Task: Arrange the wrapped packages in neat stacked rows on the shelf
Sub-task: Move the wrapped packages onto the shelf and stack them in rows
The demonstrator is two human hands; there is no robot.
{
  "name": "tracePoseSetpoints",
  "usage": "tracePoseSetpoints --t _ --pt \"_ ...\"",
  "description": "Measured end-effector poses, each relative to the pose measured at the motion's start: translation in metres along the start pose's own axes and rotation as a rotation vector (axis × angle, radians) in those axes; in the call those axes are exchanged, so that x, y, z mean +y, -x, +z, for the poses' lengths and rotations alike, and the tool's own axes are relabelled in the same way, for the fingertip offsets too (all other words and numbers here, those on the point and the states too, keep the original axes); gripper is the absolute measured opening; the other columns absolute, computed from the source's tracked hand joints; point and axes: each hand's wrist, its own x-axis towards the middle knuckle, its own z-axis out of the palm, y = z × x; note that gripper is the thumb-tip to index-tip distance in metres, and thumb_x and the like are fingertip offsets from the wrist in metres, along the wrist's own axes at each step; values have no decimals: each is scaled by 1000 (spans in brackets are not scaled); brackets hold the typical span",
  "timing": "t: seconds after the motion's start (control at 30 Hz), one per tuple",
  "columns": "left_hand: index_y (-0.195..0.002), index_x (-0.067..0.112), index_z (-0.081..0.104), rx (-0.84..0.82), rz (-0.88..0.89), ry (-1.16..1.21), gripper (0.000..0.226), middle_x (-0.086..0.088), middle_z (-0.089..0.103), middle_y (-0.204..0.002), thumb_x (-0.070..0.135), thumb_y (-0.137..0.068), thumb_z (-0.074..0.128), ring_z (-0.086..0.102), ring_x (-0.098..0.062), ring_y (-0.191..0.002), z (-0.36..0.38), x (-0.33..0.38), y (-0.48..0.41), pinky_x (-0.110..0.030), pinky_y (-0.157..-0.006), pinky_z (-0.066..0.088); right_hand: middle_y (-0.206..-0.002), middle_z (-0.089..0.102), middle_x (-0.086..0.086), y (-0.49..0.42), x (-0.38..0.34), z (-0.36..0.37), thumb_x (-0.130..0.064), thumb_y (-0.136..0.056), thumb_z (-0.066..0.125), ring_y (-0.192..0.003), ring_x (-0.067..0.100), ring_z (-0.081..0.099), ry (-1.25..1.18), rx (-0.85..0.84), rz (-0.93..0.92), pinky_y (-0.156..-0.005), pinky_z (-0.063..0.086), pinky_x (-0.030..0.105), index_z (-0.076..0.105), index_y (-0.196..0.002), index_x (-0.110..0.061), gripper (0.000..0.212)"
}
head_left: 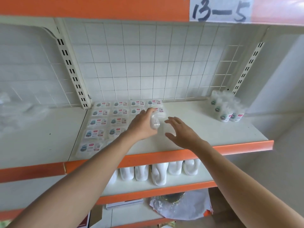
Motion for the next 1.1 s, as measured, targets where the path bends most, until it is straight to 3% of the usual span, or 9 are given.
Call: tracePoseSetpoints --t 0.13,0.27,0.4,0.5,0.63,0.77,0.93,1.1 --pt "-130 18 35 -23 25 206 64 3 42 -126 11 -77 70 49 -17 -95 -11 -9 1 -27 -68 39 -151 36 -2 -12 -22 -4 -37 -92 61 -137 14 36 -56 23 -27 -108 36 32 36 -144 -20 61" --pt "-119 24 35 -48 43 336 62 0 50 -118 3 -74 72 53 -16 -78 -20 -28 -1 -33 -67 48 -151 37 -4 -23 -38 -8 -36 -90 64 -135 15 38 -87 17 -15 -106 35 31 33 -146 -22 66" --pt "-117 24 35 -72 56 421 63 2 53 -107 1 -74 75 55 -10 -76 -24 -44 -4 -13 -56 43 -151 37 -3 -29 -49 -4 -34 -88 67 -134 17 41 -90 10 -4 -103 37 31 31 -147 -24 71" --pt "-118 23 34 -80 79 455 63 -1 53 -110 0 -75 74 54 -8 -76 -26 -51 -3 -8 -54 41 -150 39 -2 -33 -54 0 -33 -86 70 -131 17 43 -93 35 13 -101 38 31 32 -147 -24 73" --pt "-128 21 36 -83 103 399 67 3 43 -125 6 -77 76 51 -10 -97 -25 -59 -3 -5 -67 42 -140 48 0 -36 -54 5 -34 -80 76 -124 18 50 -68 91 -6 -96 42 31 42 -142 -18 72" --pt "-137 18 43 -20 114 116 73 0 38 -135 25 -75 80 42 -17 -123 -23 -68 -12 -31 -101 40 -134 51 3 -44 -48 6 -35 -77 78 -118 21 52 -4 111 -49 -92 45 32 49 -137 -16 70" --pt "-142 19 41 29 60 -150 72 -1 42 -139 34 -79 73 34 -23 -130 -23 -65 -17 -37 -100 38 -135 52 3 -58 -45 11 -36 -81 72 -123 22 48 52 53 -72 -93 41 31 46 -138 -19 65" --pt "-135 12 45 16 -22 -242 49 -6 44 -134 34 -93 57 37 -25 -127 -23 -72 -13 -41 -100 41 -121 58 1 -73 -47 25 -42 -89 62 -109 23 49 187 -78 -60 -76 38 30 46 -126 -21 45"
